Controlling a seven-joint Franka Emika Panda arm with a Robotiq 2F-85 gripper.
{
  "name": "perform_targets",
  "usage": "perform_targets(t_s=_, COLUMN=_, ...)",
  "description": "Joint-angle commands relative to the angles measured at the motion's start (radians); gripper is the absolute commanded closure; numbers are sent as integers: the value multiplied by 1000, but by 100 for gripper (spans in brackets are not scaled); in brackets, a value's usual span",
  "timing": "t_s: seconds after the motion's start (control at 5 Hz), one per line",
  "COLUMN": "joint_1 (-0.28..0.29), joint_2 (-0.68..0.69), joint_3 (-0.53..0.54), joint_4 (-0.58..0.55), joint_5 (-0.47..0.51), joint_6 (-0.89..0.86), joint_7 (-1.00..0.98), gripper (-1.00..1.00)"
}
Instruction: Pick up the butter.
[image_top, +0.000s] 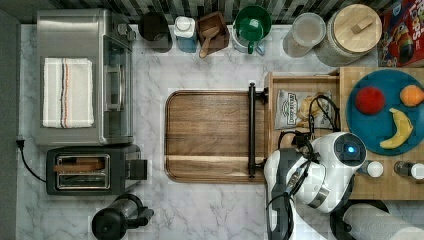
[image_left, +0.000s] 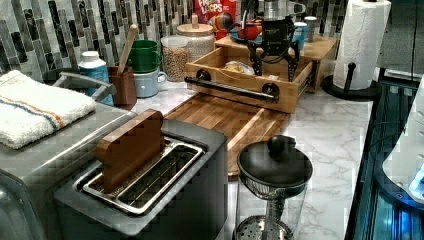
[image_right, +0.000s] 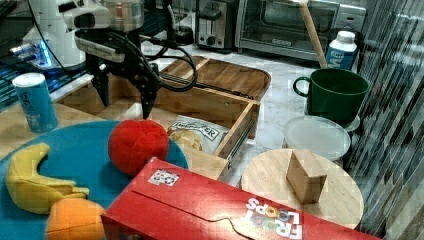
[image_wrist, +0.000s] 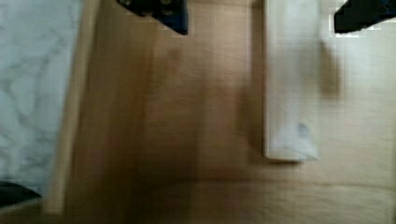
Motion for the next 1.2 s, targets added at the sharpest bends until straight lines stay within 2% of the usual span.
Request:
perform_targets(t_s=0.2, joint_1=5, joint_2=-28, joint_3=-30, joint_4=-19, joint_5=-18, joint_6=106, joint_7=-24, gripper=-100)
perform_targets(t_s=0.4, joint_1=-6, joint_2=-9, joint_3=-21, joint_4=-24, joint_5=-31, joint_6=140, joint_7=-33, gripper=100)
perform_targets(t_s=0.8, joint_1=-10, joint_2=-13, joint_3=-2, joint_4=-59, joint_5=36, joint_6=194, joint_7=-81, gripper=100)
perform_targets(t_s=1.0, joint_1=4, joint_2=-78, joint_3=4, joint_4=-76, joint_5=40, joint_6=131, joint_7=-45, gripper=100)
perform_targets(t_s=1.2, joint_1=30, joint_2=-146, joint_3=-5, joint_4=-74, joint_5=83, joint_6=69, joint_7=-52, gripper=100)
